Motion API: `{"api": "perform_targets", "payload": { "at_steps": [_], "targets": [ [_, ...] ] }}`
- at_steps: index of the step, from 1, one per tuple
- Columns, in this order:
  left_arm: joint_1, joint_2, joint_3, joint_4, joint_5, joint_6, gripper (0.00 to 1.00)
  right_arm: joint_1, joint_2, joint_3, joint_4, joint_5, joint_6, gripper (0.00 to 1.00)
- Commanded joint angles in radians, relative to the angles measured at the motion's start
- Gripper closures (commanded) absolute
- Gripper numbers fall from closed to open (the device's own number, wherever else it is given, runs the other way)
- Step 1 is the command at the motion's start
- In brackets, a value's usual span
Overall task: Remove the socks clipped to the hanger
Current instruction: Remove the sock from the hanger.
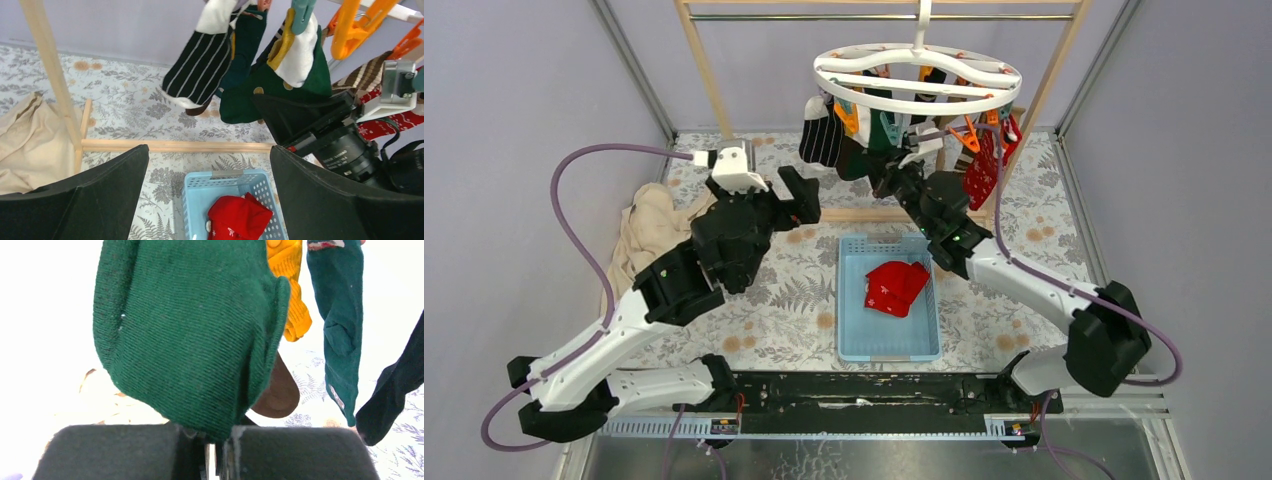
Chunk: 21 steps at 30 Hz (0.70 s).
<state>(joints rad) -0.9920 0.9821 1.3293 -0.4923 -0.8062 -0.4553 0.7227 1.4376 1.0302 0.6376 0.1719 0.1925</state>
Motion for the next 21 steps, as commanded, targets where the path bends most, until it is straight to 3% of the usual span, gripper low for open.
{"api": "perform_targets", "payload": {
  "at_steps": [1,11,21],
  "targets": [
    [0.018,0.023,0.062,0.153,0.056,0.108,0.01,-0.046,-0.102,-0.037,-0.023,-0.155,0.062,1.0],
    [0.212,0.121,0.166,0.243,0.325,0.144,0.01,-0.089,-0.166,-0.037,-0.147,-0.442,0.135,1.0],
    [0.464,0.186,0.145,0.37,0.691,0.021,0.01,-0.146,-0.218,-0.034,-0.17,-0.696,0.244,1.0]
  ]
}}
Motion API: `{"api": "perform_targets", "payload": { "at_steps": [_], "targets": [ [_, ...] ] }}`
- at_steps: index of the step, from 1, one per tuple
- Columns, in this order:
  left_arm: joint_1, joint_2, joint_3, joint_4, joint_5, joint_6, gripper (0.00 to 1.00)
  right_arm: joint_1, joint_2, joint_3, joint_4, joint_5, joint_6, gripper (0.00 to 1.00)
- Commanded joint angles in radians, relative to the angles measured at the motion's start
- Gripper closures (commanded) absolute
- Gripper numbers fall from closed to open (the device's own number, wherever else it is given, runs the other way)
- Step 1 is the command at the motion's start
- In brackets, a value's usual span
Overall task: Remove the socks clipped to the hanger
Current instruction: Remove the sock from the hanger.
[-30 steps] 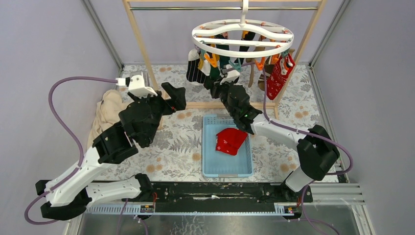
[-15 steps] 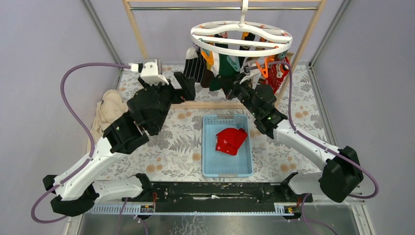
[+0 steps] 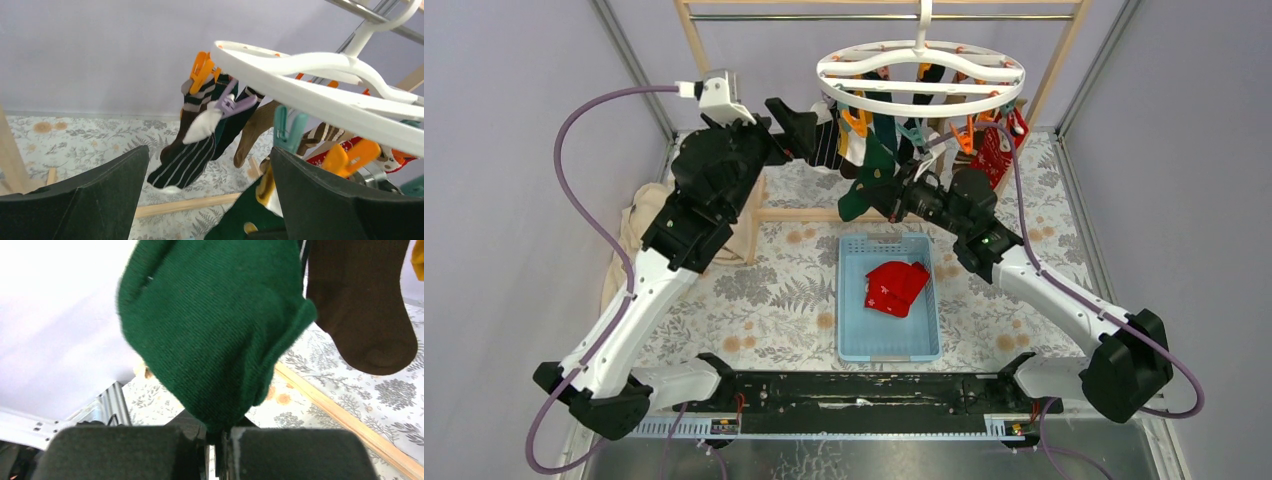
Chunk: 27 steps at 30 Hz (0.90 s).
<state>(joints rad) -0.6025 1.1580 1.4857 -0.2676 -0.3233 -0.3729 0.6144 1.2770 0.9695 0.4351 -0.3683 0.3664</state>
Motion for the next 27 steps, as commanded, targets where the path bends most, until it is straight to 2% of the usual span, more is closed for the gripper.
{"api": "perform_targets", "payload": {
  "at_steps": [1,5,11,20,27],
  "targets": [
    [0.093,0.018,-0.015,0.161,0.238,-0.072,0.01,-0.051,-0.06,0.024,0.042,-0.181,0.09,1.0],
    [0.142,0.049,-0.024,0.246,0.384,-0.116,0.01,-0.099,-0.062,0.017,0.077,-0.275,0.163,1.0],
    [0.145,0.108,-0.002,0.325,0.526,-0.154,0.01,-0.134,-0.05,0.011,0.107,-0.337,0.207,1.0],
    [0.145,0.144,-0.017,0.37,0.578,-0.141,0.02,-0.143,-0.041,-0.001,0.12,-0.355,0.223,1.0],
    [0.146,0.173,-0.019,0.438,0.648,-0.145,0.11,-0.147,-0.039,-0.006,0.117,-0.359,0.222,1.0]
  ]
}}
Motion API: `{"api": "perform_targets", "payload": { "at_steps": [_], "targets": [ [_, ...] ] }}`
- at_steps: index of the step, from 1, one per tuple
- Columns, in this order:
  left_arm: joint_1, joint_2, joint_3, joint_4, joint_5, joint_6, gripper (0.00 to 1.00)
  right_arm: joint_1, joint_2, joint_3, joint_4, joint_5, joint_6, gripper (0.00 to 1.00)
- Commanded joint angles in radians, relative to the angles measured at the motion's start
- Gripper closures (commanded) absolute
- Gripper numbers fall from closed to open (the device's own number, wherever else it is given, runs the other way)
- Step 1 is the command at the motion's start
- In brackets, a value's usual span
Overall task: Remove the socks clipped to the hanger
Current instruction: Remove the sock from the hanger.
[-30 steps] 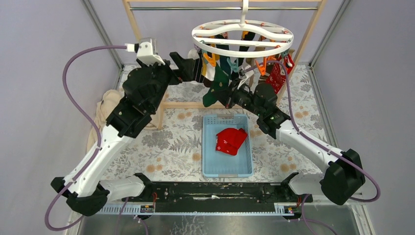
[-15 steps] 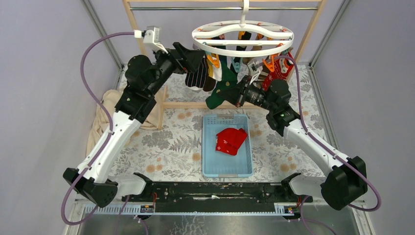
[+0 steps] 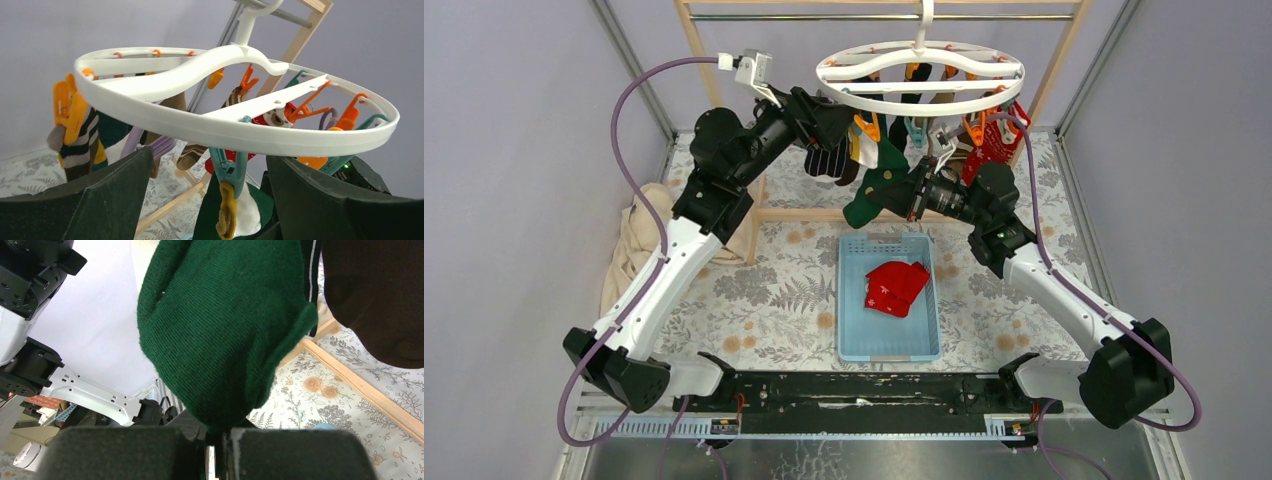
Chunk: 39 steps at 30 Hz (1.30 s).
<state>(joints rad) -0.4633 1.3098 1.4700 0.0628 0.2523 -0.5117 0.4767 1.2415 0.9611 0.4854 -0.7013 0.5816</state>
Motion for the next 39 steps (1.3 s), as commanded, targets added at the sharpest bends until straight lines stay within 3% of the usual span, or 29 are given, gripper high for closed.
{"api": "perform_targets", "payload": {
  "at_steps": [1,20,23,27,39],
  "targets": [
    [0.006,0.025,-0.004,0.111,0.084,-0.007,0.12,-0.008,-0.004,0.002,0.066,-0.026,0.006,1.0],
    [0.02,0.062,0.032,0.148,0.199,-0.036,0.32,-0.018,0.003,0.004,0.048,-0.035,-0.012,1.0],
    [0.02,0.058,0.048,0.117,0.204,-0.032,0.3,-0.019,0.003,0.002,0.05,-0.037,-0.013,1.0],
    [0.02,0.039,0.065,0.056,0.176,-0.007,0.13,-0.02,0.005,-0.001,0.048,-0.038,-0.015,1.0],
    [0.022,0.034,0.089,-0.014,0.196,0.017,0.18,-0.019,0.012,-0.007,0.056,-0.041,-0.013,1.0]
  ]
}}
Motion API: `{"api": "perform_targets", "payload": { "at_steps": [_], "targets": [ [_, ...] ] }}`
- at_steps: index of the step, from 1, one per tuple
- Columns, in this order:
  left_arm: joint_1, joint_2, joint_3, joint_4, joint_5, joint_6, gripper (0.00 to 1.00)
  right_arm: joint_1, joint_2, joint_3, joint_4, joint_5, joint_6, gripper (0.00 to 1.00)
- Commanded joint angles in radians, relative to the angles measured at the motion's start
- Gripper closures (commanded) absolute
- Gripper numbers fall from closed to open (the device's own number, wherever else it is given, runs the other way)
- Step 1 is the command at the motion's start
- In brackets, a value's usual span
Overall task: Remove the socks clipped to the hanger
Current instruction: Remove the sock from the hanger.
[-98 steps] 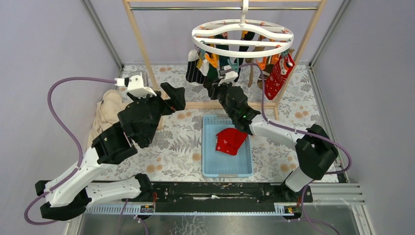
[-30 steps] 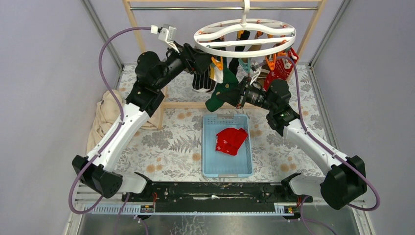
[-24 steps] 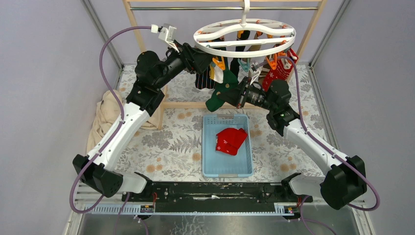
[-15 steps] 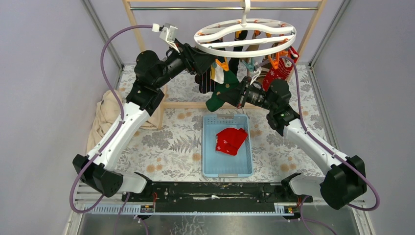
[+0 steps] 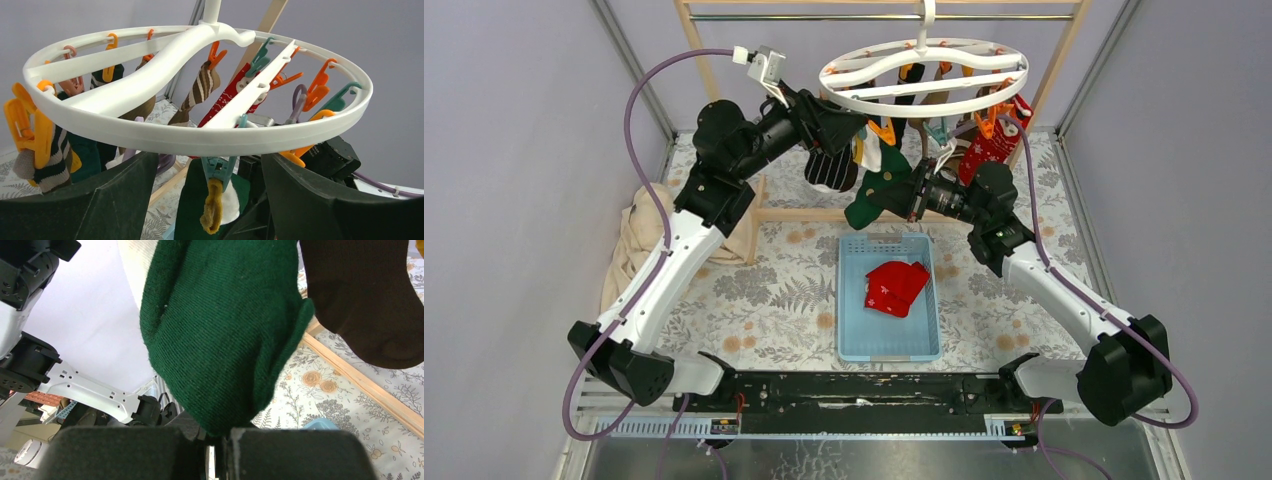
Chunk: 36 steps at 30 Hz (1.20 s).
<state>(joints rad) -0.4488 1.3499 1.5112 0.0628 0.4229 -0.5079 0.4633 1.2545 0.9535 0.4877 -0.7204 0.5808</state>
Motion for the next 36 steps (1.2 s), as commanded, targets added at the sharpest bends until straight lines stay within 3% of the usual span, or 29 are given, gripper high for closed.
{"api": "perform_targets", "payload": {
  "at_steps": [1,19,25,36],
  "targets": [
    [0.008,-0.007,0.049,-0.017,0.027,0.012,0.18,-0.006,-0.002,0.0,0.052,-0.021,-0.013,1.0],
    [0.012,0.073,0.116,-0.004,0.106,-0.03,0.25,-0.008,-0.012,-0.021,0.054,-0.02,-0.017,1.0],
    [0.012,0.04,0.149,-0.128,0.021,0.018,0.16,-0.008,-0.012,-0.025,0.049,-0.019,-0.024,1.0],
    [0.012,-0.004,0.159,-0.244,-0.027,0.047,0.15,-0.009,-0.003,-0.035,0.076,-0.024,-0.006,1.0]
  ]
}}
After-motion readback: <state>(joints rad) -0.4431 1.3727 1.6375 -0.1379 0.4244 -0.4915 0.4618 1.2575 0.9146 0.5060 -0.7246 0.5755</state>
